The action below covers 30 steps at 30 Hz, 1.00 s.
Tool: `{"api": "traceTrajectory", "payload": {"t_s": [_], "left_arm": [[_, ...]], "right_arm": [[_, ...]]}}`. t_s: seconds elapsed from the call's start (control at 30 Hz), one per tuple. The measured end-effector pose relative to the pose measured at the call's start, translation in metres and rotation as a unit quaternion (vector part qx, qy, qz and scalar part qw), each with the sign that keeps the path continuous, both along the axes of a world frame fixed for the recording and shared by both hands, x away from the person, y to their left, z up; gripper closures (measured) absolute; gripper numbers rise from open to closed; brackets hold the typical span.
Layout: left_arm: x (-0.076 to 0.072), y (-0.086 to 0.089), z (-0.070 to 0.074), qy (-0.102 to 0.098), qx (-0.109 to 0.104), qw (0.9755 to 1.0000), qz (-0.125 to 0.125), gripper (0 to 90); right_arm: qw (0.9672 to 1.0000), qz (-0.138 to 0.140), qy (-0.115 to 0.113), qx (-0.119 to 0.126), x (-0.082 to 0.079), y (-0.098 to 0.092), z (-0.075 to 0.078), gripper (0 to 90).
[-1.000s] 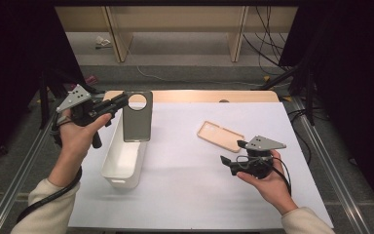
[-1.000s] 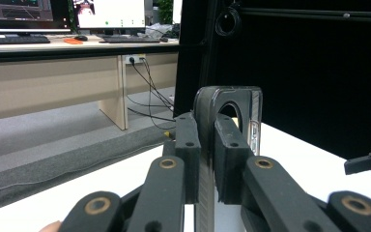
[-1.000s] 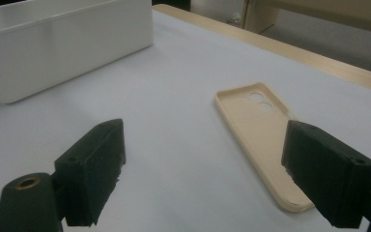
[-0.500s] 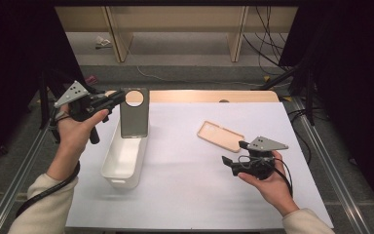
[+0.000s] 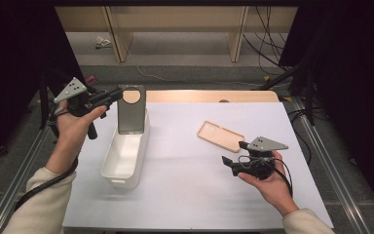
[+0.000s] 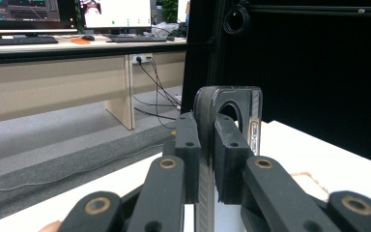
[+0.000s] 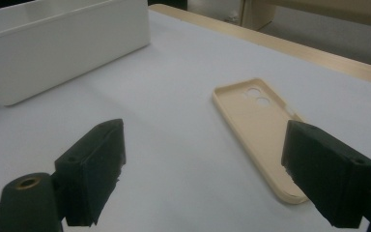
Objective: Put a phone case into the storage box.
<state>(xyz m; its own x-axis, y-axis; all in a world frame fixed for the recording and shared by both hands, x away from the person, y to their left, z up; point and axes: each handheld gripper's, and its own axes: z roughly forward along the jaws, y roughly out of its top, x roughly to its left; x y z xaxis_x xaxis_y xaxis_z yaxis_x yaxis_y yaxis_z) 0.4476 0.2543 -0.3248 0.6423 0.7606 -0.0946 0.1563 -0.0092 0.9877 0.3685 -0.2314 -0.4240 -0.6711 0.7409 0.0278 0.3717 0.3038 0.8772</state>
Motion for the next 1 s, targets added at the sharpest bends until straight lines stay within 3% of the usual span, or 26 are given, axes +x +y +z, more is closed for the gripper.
{"api": "traceTrajectory", "payload": {"t_s": [1.0], "left_arm": [[0.027,0.008,-0.015,0.017,0.014,0.9997,0.011,81.9]], "right_arm": [[1.0,0.0,0.001,0.002,0.0,0.0,0.0,16.5]]}}
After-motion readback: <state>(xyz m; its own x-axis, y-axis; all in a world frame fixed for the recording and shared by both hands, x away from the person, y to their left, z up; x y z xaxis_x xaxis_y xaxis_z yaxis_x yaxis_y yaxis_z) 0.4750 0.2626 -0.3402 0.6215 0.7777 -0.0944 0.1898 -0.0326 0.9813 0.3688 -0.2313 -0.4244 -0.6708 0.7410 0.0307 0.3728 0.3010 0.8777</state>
